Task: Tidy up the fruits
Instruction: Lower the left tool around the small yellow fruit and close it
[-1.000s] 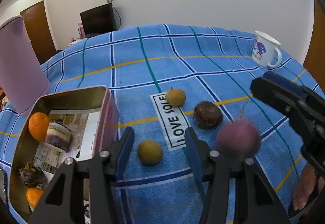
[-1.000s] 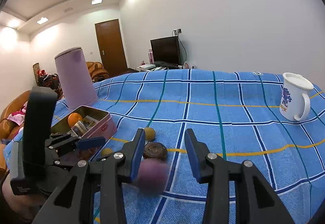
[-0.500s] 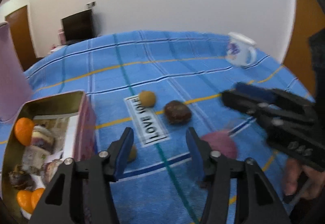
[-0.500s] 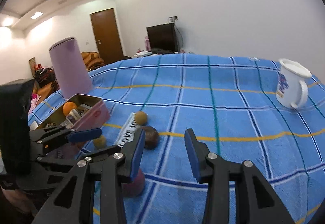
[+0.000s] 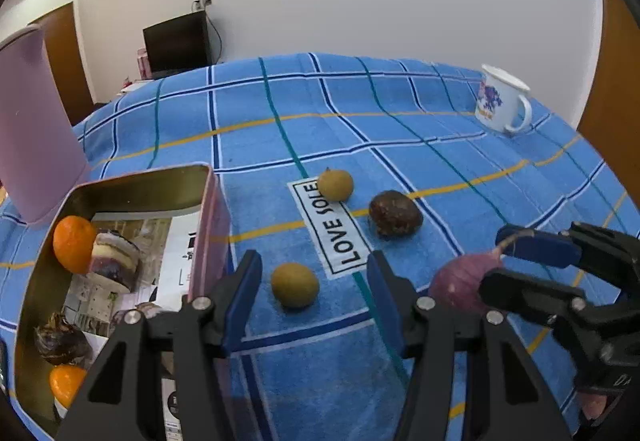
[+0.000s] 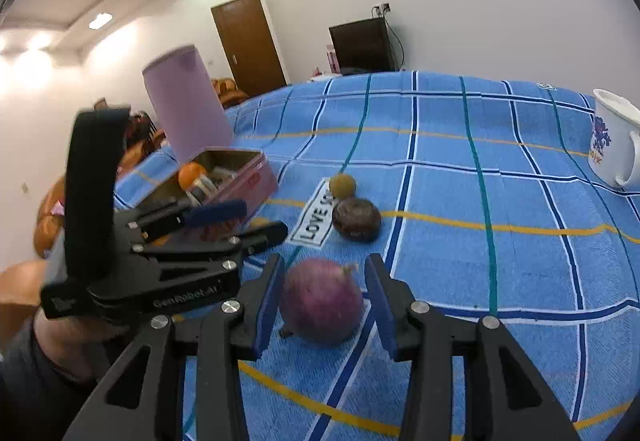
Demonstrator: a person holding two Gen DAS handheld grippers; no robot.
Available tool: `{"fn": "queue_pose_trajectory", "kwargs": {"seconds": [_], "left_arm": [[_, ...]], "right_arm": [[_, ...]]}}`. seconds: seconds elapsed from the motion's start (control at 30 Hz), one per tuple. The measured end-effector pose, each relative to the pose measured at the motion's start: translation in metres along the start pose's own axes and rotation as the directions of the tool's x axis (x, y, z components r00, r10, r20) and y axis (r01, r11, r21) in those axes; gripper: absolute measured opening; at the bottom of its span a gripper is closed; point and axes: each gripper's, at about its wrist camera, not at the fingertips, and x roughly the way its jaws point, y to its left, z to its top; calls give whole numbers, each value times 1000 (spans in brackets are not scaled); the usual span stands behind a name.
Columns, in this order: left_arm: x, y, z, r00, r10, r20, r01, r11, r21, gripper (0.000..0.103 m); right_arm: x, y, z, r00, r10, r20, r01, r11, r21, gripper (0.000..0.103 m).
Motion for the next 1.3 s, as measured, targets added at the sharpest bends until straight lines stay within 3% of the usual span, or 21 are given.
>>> {"fn": "queue_pose_trajectory", "kwargs": {"seconds": [0.07, 0.33, 0.4, 0.63, 0.93, 1.0, 1.07, 1.17, 1.3], "left_arm": [[3, -3, -1, 1000, 23, -16, -23, 999, 43, 57], [0, 17, -2, 999, 33, -7, -33, 999, 5, 59], [0, 15, -3, 1000, 25, -8, -25, 1000, 10, 66], [3, 0, -3, 1000, 10, -27, -9, 999, 35, 67], [9, -1, -1, 998, 34, -45, -32, 999, 38, 67], [9, -4, -2, 997, 62, -45, -60, 997, 52, 61], [6, -12, -2, 996, 82, -29, -80, 994, 75, 46], [11, -21, -3, 992, 118, -44, -112, 987, 113, 46], [17, -11, 1, 990, 118, -75, -113, 991, 68, 47]], "right_arm": [[3, 2, -1, 1000, -13, -7, 13, 1000, -5, 50], [17, 9, -1, 998, -28, -61, 27, 999, -32, 51], [22, 9, 0, 997, -31, -75, 29, 999, -30, 51], [29, -3, 2, 995, 32, -93, -29, 999, 35, 51], [19, -12, 1, 994, -83, -69, 85, 996, 31, 51], [16, -22, 2, 993, -99, -65, 102, 993, 55, 51], [14, -26, 2, 993, -105, -61, 108, 992, 60, 51], [13, -24, 3, 993, -100, -61, 103, 993, 51, 51], [13, -25, 3, 994, -88, -60, 91, 994, 53, 51]]}}
